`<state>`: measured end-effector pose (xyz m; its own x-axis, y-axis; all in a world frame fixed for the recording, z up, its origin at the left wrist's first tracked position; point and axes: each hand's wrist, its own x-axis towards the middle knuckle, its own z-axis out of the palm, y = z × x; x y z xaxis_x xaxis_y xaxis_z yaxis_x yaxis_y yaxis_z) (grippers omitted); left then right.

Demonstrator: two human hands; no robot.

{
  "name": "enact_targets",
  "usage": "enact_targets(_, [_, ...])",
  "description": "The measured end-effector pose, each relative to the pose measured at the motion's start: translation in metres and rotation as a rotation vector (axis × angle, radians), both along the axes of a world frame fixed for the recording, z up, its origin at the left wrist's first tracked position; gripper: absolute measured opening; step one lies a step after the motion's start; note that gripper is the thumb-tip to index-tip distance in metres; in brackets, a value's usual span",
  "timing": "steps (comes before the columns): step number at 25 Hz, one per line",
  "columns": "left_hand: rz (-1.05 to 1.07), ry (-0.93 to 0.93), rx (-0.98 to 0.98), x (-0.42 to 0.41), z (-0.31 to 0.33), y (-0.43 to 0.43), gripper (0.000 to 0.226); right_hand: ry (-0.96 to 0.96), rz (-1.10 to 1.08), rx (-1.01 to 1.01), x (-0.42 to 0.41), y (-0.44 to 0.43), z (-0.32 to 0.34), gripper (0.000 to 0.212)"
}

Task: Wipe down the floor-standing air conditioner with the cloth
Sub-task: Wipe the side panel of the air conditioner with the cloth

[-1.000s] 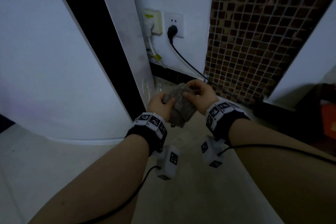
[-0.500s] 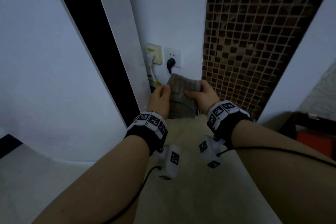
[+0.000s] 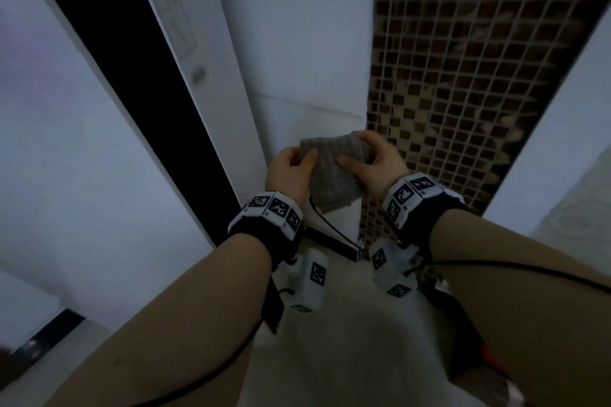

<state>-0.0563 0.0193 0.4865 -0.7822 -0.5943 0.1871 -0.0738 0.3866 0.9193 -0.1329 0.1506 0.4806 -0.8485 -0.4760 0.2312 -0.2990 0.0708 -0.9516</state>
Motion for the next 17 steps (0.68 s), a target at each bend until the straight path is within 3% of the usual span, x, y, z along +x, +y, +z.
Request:
enact_targets(9, [0.049, 0.073, -0.065, 0.007, 0.271, 0.033, 0.03, -0.103, -0.003, -0.053, 0.003, 0.025, 0.27, 0.038])
enact_targets(17, [0.141, 0.221, -0.135, 0.019, 0.488, 0.05, 0.028, 0.079, 0.014, -0.176, 0.011, 0.039, 0.488, 0.031])
